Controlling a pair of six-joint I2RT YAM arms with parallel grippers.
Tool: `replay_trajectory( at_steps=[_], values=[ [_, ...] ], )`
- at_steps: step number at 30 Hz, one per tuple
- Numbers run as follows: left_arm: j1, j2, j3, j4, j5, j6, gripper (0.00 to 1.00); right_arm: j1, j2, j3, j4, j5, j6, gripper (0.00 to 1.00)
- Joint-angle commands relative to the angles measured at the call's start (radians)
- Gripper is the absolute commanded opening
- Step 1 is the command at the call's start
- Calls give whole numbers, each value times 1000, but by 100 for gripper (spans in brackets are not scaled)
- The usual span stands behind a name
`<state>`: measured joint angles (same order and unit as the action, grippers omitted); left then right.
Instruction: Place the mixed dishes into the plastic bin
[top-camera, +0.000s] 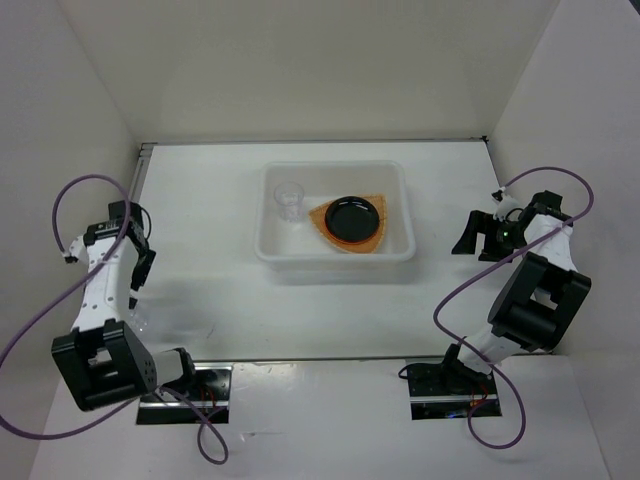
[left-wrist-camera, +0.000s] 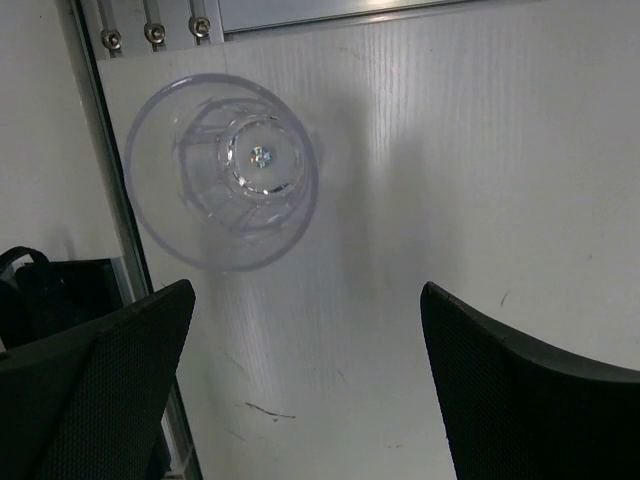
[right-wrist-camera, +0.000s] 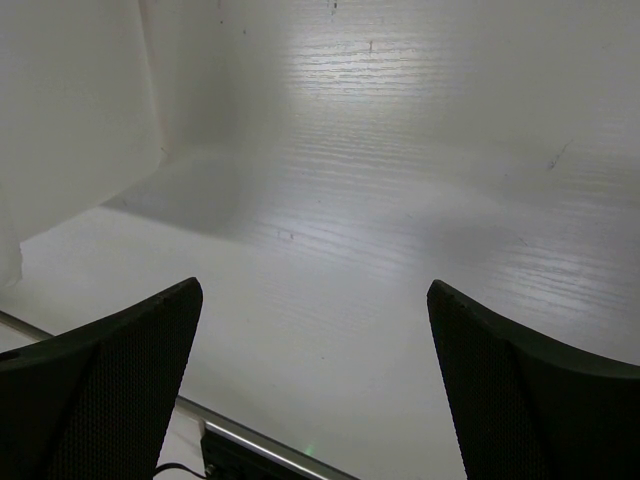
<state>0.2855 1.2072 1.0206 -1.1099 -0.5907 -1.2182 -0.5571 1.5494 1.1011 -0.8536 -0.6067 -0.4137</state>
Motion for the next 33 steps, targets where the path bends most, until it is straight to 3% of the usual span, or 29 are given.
replay_trajectory(
  at_steps=[1, 6, 21, 25, 26, 30, 33],
  values=[
    [82, 61, -11, 77, 57, 74, 100, -6, 6, 9, -1, -15, -13, 98],
    [150, 103, -22, 140, 80, 123, 100, -6, 6, 9, -1, -15, -13, 98],
    [184, 282, -56, 291, 135, 223, 97, -6, 6, 9, -10, -15, -22, 98],
    [184, 293, -47, 314, 166, 263, 48, -6, 6, 9, -10, -15, -22, 98],
    [184, 293, -47, 332, 176, 275, 29, -6, 6, 9, -10, -15, -22, 98],
    [184, 230, -22, 354, 222, 324, 0, -6, 6, 9, -10, -15, -22, 98],
    [184, 93, 19, 395, 322, 306, 0, -6, 6, 9, -10, -5, -13, 98]
  ],
)
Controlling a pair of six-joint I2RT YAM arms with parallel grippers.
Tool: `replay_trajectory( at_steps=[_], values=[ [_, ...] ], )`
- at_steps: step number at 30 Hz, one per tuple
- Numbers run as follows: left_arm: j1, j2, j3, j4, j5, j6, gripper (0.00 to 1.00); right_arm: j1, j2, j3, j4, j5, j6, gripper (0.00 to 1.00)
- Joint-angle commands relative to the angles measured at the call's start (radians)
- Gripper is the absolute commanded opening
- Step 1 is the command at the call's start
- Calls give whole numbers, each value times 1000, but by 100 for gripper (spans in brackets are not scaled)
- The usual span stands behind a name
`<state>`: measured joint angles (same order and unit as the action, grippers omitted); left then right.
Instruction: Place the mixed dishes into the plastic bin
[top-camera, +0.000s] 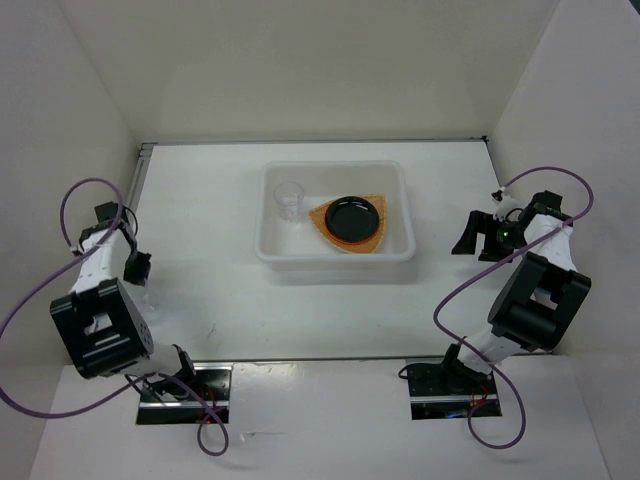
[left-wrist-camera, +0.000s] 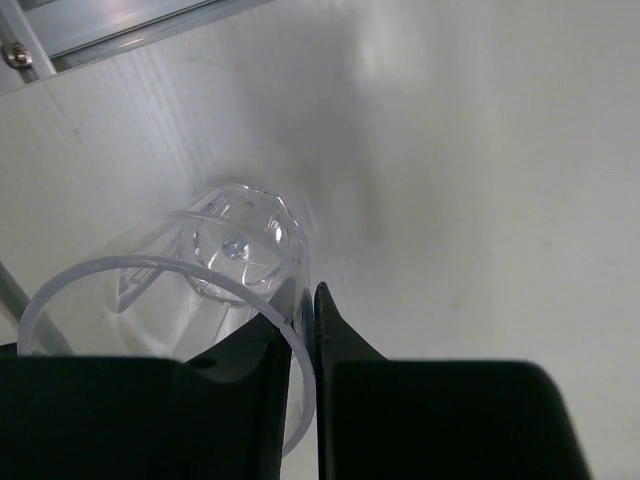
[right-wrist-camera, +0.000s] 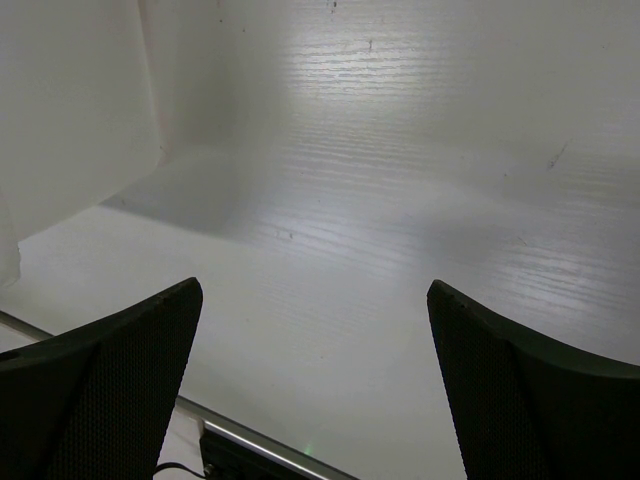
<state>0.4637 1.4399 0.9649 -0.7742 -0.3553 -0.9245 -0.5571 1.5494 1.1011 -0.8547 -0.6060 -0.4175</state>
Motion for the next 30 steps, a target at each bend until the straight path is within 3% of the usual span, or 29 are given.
replay_trajectory(
  at_steps=[1, 3, 4, 5, 6, 7, 9, 14, 17, 20, 24, 30],
  values=[
    [6, -141, 105, 59, 119, 12, 0, -6, 6, 9, -9, -6, -9, 98],
    [6, -108, 208, 62, 302, 35, 0, -6, 6, 9, -9, -6, -9, 98],
    [6, -108, 222, 138, 390, 44, 0, -6, 6, 9, -9, -6, -9, 98],
    [6, -108, 222, 197, 600, 61, 0, -6, 6, 9, -9, -6, -9, 98],
    [-8, -93, 222, 266, 719, 61, 0, -6, 6, 9, -9, -6, -9, 98],
    [-26, -84, 222, 412, 821, 49, 0, -6, 6, 9, -9, -6, -9, 98],
    [-115, -50, 235, 518, 968, 36, 0, -6, 6, 9, 0, -6, -9, 98],
    [-331, 52, 542, 391, 888, 255, 0, -6, -3, 9, 0, -6, -9, 98],
    [-492, 150, 738, 238, 839, 415, 0, -6, 6, 9, 0, -6, -9, 98],
    [-666, 255, 907, 17, 679, 545, 0, -6, 6, 9, 0, -6, -9, 98],
    [-815, 370, 985, -129, 417, 615, 0, -6, 6, 9, 0, -6, -9, 98],
    [-933, 445, 962, -135, 357, 624, 0, -6, 6, 9, 0, -6, -9, 98]
  ],
)
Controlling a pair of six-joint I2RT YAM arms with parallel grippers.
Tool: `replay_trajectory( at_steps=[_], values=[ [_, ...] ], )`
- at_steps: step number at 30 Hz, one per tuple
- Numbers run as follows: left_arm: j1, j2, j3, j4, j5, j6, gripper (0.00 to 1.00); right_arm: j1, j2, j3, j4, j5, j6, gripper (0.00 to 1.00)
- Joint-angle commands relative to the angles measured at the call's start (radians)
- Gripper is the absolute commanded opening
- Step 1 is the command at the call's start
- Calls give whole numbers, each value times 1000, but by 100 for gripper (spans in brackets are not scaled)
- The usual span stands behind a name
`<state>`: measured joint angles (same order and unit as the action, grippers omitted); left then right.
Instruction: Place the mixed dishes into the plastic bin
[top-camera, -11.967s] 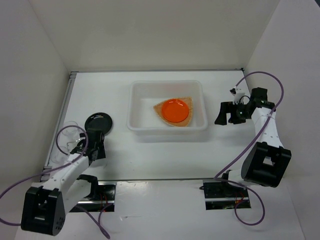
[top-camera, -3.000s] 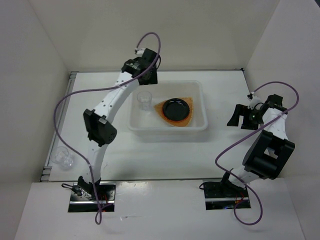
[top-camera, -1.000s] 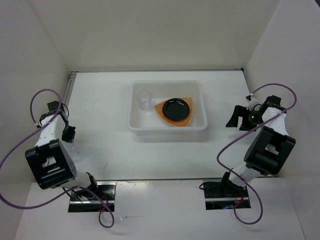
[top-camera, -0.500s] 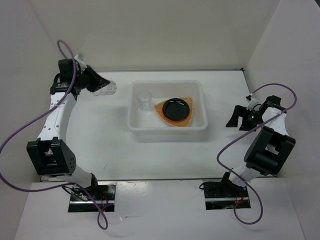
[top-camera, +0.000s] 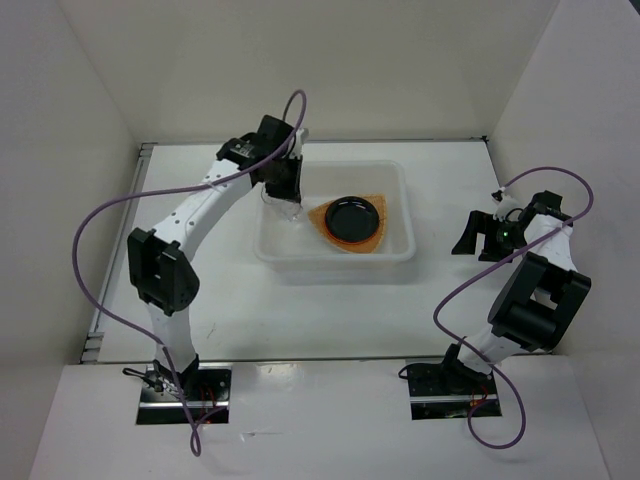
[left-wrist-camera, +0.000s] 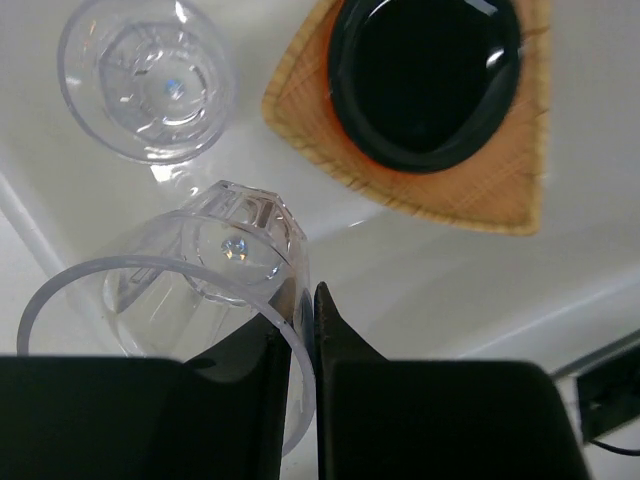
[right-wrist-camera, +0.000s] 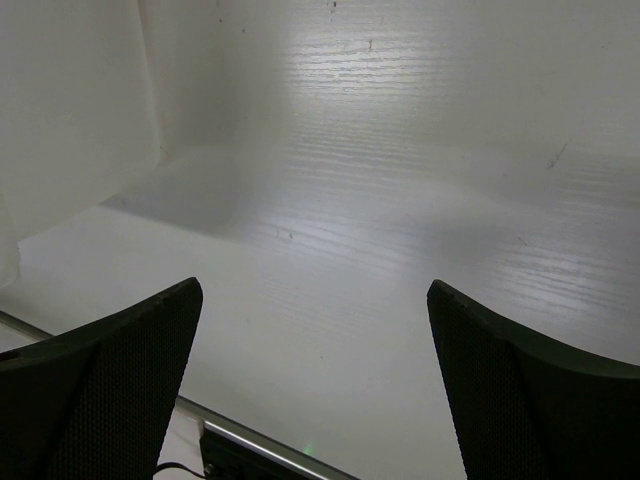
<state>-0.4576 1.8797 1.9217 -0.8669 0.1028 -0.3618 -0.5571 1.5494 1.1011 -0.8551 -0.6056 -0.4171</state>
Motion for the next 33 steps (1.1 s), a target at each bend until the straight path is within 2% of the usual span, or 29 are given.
replay_trajectory(
  at_steps=[1, 4, 7, 10, 27, 33],
  values=[
    [-22, 31, 5, -53, -145, 61, 0, -6, 6, 9, 1, -6, -9, 98],
    [-55, 64, -9, -67, -253, 61, 0, -6, 6, 9, 1, -6, -9, 98],
    [-66, 73, -35, -38, -264, 72, 0, -6, 6, 9, 1, -6, -9, 98],
    [-66, 87, -35, -8, -219, 83, 4, -6, 6, 9, 1, -6, -9, 98],
    [-66, 213, -105, 98, -144, 74, 8, -15, 6, 9, 1, -6, -9, 98],
    [-66, 222, -95, 98, -135, 73, 16, -15, 6, 9, 1, -6, -9, 98]
  ],
)
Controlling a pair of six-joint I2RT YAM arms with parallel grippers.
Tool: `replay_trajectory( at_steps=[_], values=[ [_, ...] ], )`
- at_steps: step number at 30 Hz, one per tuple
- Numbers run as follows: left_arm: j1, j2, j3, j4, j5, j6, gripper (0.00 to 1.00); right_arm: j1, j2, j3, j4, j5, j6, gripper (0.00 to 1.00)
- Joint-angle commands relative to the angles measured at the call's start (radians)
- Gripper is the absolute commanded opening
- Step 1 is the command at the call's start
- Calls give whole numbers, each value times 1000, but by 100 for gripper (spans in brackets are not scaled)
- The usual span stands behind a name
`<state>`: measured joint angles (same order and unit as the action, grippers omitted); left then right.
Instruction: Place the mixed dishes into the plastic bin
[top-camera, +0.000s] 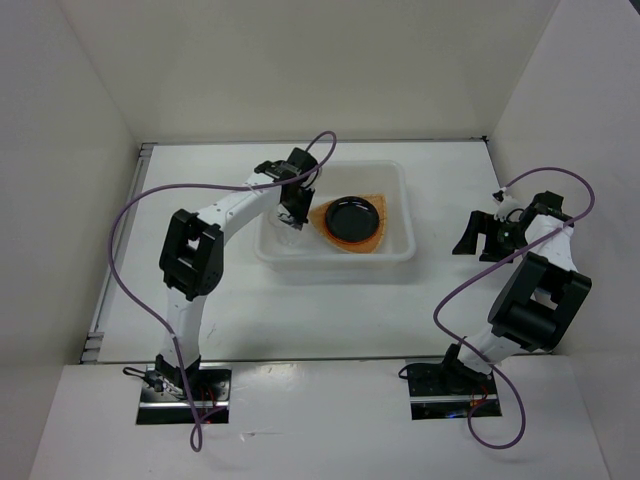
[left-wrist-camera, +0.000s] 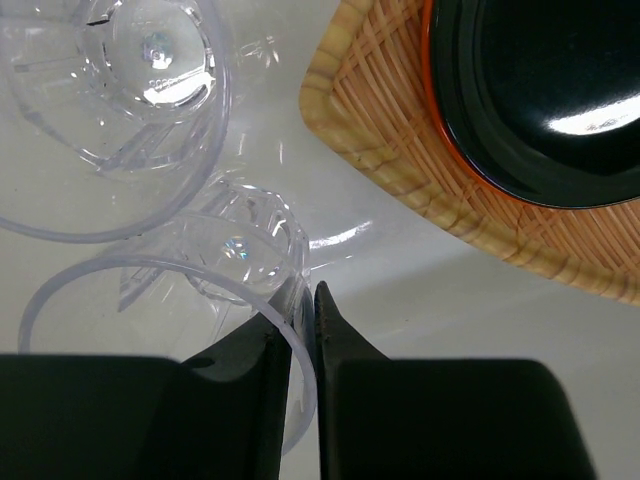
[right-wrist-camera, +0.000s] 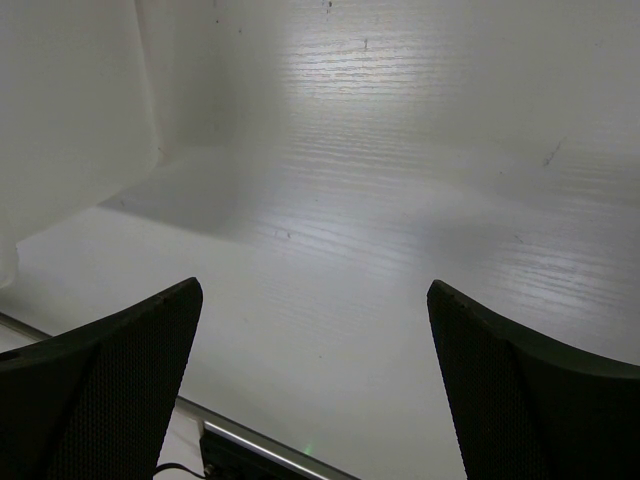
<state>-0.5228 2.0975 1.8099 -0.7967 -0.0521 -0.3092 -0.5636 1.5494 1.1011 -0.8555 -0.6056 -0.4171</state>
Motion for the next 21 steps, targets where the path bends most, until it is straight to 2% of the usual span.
replay_trajectory(
  at_steps=[1, 3, 5, 6, 7, 10, 11, 14, 15, 17, 18, 19, 20, 21],
  values=[
    [0, 4, 17, 28, 20, 21, 19, -9, 6, 9, 1, -6, -9, 98],
    [0, 4, 29, 28, 20, 21, 28, -9, 6, 9, 1, -6, -9, 98],
    [0, 4, 63, 17, 20, 12, 33, -9, 6, 9, 1, -6, -9, 98],
    [0, -5, 74, 17, 20, 12, 42, -9, 6, 9, 1, -6, -9, 98],
    [10, -5, 74, 7, 29, 1, 46, -9, 6, 9, 1, -6, -9, 98],
    [20, -45, 137, -7, -20, -33, 52, -9, 6, 9, 1, -6, -9, 98],
    [20, -68, 150, -7, -53, -45, 52, -9, 6, 9, 1, -6, -9, 98],
    [9, -210, 161, 65, -164, -68, 65, -9, -17, 9, 1, -6, -9, 98],
    [9, -305, 161, 94, -193, -68, 70, -9, -17, 9, 1, -6, -9, 98],
    [9, -475, 74, 210, -284, -68, 80, -9, -40, 9, 1, -6, -9, 98],
    [9, -540, 21, 258, -314, -82, 96, -9, -40, 0, 1, -6, -9, 98],
    [9, -607, -47, 363, -337, -82, 100, -9, -54, 0, 10, -6, -9, 98],
    [24, -740, -198, 411, -316, -82, 100, -9, -64, 0, 10, 3, -9, 98],
    [58, -807, -277, 478, -290, -82, 100, -9, -64, 0, 10, 3, -9, 98]
  ],
)
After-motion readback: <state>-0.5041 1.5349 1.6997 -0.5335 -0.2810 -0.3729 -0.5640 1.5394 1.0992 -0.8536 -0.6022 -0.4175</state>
